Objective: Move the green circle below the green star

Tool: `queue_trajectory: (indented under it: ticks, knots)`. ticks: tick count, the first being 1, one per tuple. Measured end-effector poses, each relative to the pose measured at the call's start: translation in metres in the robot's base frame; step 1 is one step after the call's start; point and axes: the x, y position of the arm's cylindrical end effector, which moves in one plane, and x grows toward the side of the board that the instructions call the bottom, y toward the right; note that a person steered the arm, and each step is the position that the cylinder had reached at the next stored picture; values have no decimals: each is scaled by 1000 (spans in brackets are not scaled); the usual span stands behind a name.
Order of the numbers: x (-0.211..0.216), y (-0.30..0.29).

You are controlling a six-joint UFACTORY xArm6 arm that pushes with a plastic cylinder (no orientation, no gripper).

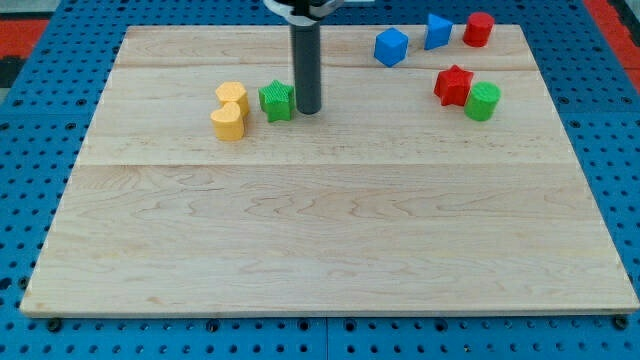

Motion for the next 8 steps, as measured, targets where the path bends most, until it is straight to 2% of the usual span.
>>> queue_trajectory:
  ticks: [1, 3, 4, 5, 6, 7, 8]
  knots:
    - [16, 60]
    - [23, 250]
    - [-10, 267]
    - [-16, 238]
    - [22, 163]
    - [29, 120]
    - [22, 185]
